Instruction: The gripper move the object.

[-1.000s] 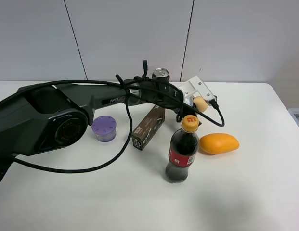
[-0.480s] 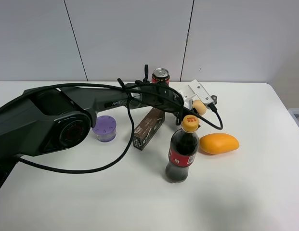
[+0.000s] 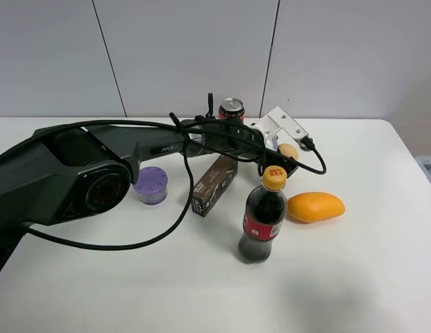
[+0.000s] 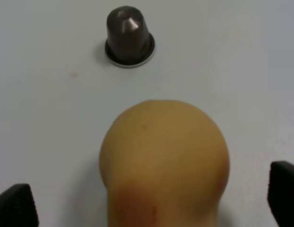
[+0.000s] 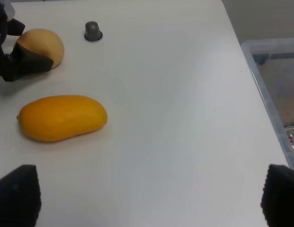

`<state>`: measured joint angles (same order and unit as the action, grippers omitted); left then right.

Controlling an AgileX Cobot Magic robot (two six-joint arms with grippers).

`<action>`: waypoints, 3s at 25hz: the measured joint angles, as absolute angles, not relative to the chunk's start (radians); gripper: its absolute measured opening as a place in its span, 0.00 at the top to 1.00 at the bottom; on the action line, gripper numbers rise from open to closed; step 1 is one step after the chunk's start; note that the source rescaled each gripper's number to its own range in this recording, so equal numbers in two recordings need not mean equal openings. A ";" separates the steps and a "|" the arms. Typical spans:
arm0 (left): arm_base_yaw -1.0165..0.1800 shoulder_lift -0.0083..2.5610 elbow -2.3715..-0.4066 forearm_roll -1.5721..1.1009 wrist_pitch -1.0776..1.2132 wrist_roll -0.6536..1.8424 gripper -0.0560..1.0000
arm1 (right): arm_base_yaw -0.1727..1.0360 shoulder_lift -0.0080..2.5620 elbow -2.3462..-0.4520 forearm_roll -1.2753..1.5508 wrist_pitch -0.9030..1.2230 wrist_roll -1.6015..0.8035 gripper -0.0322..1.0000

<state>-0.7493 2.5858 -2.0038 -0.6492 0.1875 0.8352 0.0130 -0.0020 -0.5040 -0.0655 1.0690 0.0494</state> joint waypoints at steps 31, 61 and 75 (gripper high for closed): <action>-0.608 1.824 -2.004 -0.555 0.572 0.607 0.01 | 0.013 -0.002 -0.504 -0.066 1.069 0.049 0.00; 0.116 1.578 -1.996 -0.127 1.210 0.370 0.01 | 0.013 -0.002 -0.504 -0.066 1.069 0.049 0.00; 0.136 1.158 -1.392 0.060 0.989 0.217 0.01 | 0.013 -0.002 -0.504 -0.066 1.069 0.049 0.00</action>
